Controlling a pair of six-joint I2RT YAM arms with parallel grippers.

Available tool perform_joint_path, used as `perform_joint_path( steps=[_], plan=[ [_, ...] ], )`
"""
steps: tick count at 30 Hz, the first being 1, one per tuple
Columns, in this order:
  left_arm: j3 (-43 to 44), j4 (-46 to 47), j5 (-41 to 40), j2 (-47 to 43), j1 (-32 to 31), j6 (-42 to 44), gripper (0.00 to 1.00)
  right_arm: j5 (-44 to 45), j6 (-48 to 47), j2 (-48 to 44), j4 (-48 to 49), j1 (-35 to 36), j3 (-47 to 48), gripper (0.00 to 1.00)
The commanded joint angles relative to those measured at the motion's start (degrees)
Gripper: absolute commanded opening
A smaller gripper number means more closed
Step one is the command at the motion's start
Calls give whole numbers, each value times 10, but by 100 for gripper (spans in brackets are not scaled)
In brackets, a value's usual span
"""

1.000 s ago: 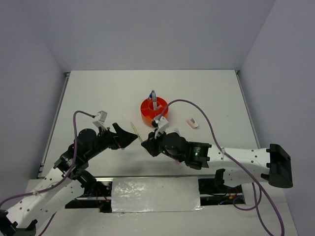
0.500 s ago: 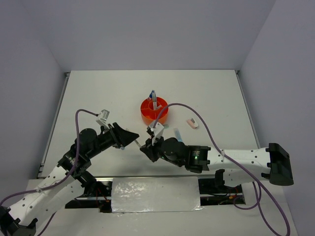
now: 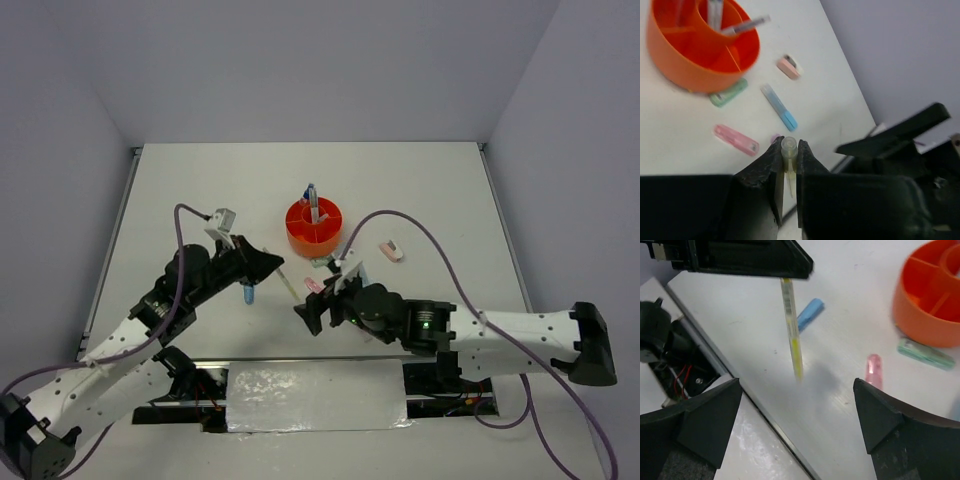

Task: Sort the stationery into containers
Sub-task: Place the pen in the storage box.

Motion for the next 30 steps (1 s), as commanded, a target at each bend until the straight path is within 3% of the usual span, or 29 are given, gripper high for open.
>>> perform_joint_path(
  steps=[1, 4, 9, 16, 30],
  plan=[
    [64, 58, -88, 55, 1, 113, 0, 106, 32, -97, -63, 3, -8, 100],
    [112, 122, -140, 140, 2, 170, 2, 167, 85, -173, -130, 3, -12, 100],
    [244, 180, -159, 295, 3, 264, 3, 170, 121, -287, -194, 5, -42, 100],
    [352, 234, -164, 422, 7, 337, 3, 171, 150, -349, -265, 4, -49, 100],
    [316, 356, -142, 521, 11, 361, 15, 156, 134, -334, -272, 5, -43, 100]
  ],
)
